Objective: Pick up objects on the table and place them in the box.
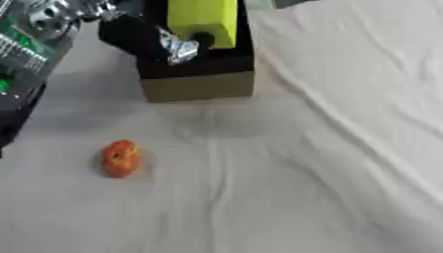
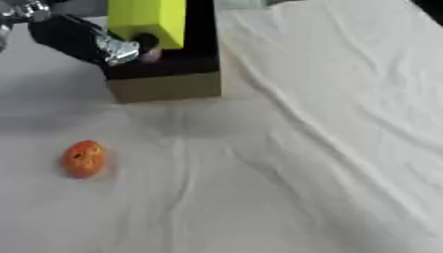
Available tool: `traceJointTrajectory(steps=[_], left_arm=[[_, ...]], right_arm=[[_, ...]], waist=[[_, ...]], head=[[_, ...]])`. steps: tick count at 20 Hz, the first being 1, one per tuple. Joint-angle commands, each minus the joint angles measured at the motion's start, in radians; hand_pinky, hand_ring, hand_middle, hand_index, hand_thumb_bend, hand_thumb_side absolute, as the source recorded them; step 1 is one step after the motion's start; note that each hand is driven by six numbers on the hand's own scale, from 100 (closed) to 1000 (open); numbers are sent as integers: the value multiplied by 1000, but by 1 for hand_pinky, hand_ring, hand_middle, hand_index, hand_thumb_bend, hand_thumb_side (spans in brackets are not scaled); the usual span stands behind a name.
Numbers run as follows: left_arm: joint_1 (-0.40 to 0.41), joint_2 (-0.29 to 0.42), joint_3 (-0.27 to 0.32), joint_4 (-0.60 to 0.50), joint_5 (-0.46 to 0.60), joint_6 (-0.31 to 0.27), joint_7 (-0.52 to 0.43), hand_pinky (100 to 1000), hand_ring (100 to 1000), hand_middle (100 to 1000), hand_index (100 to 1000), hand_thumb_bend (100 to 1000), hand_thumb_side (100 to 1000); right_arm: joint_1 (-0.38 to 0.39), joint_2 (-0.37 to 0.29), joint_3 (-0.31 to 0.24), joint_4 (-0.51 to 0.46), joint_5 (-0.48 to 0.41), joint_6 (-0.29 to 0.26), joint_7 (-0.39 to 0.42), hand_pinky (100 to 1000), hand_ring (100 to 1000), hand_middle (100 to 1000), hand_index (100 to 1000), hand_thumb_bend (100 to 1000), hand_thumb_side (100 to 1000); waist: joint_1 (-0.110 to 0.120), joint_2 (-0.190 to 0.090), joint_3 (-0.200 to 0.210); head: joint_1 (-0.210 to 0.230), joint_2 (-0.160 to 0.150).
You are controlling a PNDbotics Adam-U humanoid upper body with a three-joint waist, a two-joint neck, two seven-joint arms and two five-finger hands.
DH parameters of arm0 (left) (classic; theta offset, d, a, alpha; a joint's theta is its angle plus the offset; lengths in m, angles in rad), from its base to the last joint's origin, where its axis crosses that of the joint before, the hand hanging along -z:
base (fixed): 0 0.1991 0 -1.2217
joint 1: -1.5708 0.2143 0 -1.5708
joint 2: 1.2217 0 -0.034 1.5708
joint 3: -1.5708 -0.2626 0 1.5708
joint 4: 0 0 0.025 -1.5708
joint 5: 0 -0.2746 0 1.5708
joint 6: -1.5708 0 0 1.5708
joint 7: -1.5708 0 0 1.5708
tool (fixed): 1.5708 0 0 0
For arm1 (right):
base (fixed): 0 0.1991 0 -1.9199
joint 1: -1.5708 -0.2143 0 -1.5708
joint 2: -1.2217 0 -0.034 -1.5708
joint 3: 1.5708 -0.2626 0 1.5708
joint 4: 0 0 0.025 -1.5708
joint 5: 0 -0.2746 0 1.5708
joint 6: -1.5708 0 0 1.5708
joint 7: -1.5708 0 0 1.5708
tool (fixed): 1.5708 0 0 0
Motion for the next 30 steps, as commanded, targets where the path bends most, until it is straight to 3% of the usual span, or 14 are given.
traceJointTrajectory(steps=[1, 7, 12, 21, 28, 30], left_arm=[[-36, -7, 46, 65, -47, -10, 38, 672, 757, 722, 727, 100, 529], [-73, -30, 98, 207, -134, -24, 82, 671, 754, 719, 725, 100, 528], [-94, -49, 130, 323, -206, -55, 113, 674, 756, 721, 728, 100, 544], [-116, -89, 144, 531, -329, -163, 129, 714, 788, 751, 767, 100, 538], [-129, -110, 163, 657, -424, -228, 161, 789, 875, 852, 884, 392, 765], [-130, -111, 169, 667, -445, -229, 169, 808, 890, 867, 900, 525, 837]], right_arm=[[-29, -12, -1, -15, -16, -26, -6, 860, 868, 694, 813, 100, 961], [-61, -3, 6, -15, -19, -51, -1, 859, 868, 694, 813, 100, 966], [-67, 1, 4, -15, -20, -55, 0, 859, 868, 692, 810, 100, 968], [-62, 9, -2, -15, -22, -50, -6, 859, 869, 690, 808, 100, 969], [-57, 15, -6, -15, -23, -47, -5, 859, 865, 690, 807, 100, 969], [-56, 16, -7, -15, -23, -46, -5, 859, 865, 690, 807, 100, 967]], waist=[[-2, -12, -11], [12, 20, -69], [21, 39, -96], [23, 50, -102], [18, 46, -102], [18, 43, -100]], head=[[38, -23], [97, -64], [108, -89], [105, -87], [107, -80], [106, -77]])
